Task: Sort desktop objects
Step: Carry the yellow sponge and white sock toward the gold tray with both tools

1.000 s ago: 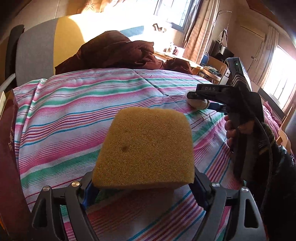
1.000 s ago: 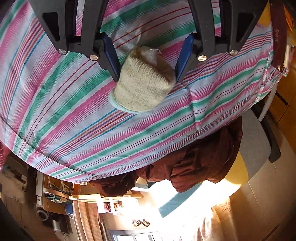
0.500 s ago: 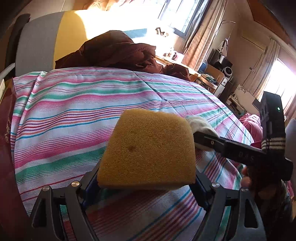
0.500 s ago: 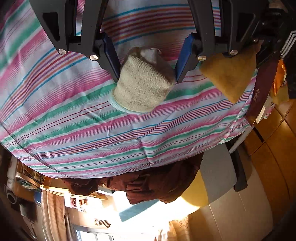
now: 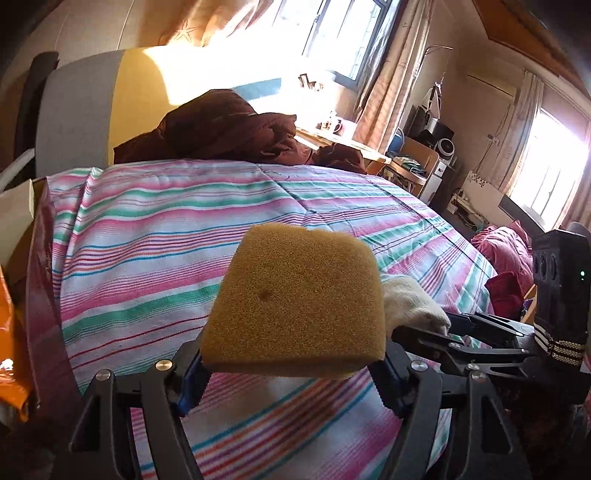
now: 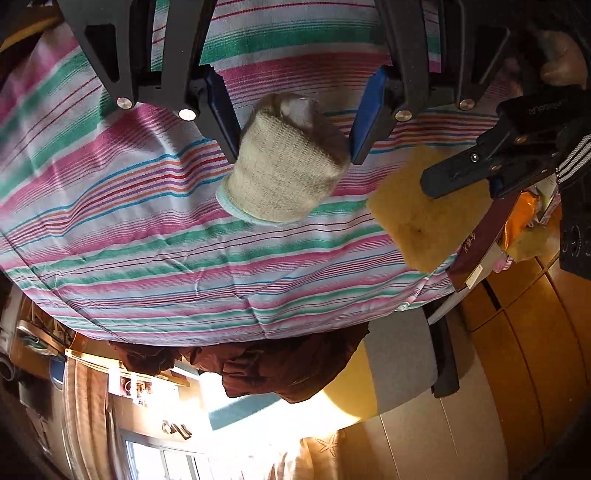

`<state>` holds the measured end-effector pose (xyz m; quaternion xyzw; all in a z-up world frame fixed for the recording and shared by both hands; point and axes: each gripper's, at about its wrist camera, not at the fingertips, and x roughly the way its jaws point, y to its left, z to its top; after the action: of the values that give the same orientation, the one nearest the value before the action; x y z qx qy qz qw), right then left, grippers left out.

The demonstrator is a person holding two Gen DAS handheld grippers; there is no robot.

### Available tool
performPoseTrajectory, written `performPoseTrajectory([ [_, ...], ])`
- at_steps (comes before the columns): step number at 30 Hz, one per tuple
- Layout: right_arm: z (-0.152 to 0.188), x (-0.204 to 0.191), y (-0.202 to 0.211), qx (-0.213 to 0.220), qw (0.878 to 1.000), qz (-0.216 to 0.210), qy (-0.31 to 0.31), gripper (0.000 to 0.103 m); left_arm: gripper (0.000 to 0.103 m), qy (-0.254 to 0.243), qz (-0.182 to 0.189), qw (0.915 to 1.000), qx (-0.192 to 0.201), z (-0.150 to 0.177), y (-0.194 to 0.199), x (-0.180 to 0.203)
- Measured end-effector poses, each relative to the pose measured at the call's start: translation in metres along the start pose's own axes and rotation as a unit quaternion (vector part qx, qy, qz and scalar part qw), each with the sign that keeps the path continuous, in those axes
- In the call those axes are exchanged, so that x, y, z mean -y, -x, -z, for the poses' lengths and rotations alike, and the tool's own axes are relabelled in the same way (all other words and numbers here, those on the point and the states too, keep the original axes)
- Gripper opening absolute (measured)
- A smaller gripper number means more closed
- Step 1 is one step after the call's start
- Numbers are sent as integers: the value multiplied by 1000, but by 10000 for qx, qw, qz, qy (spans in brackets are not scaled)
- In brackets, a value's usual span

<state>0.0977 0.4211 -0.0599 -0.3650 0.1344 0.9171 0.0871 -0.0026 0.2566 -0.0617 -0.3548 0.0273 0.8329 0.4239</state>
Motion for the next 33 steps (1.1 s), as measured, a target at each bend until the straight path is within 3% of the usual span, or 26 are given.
performPoseTrajectory([
  [6,-4,-30,17,212,9989,-234,347,59,75,6,-240,9995,188,7,39,4],
  [16,-15,-98,22,356,9912,-749,1036,59,76,380,-792,9930,783,19,113,-33],
  [22,-29,-144,21,446,9814,-1171,1458,59,76,625,-1199,9848,1091,21,151,-68],
  [27,-41,-187,15,495,9696,-1569,1811,59,76,939,-1668,9727,1312,27,182,-105],
  [33,-57,-235,-5,497,9570,-1861,2168,59,76,1292,-1988,9628,1300,37,190,-141],
])
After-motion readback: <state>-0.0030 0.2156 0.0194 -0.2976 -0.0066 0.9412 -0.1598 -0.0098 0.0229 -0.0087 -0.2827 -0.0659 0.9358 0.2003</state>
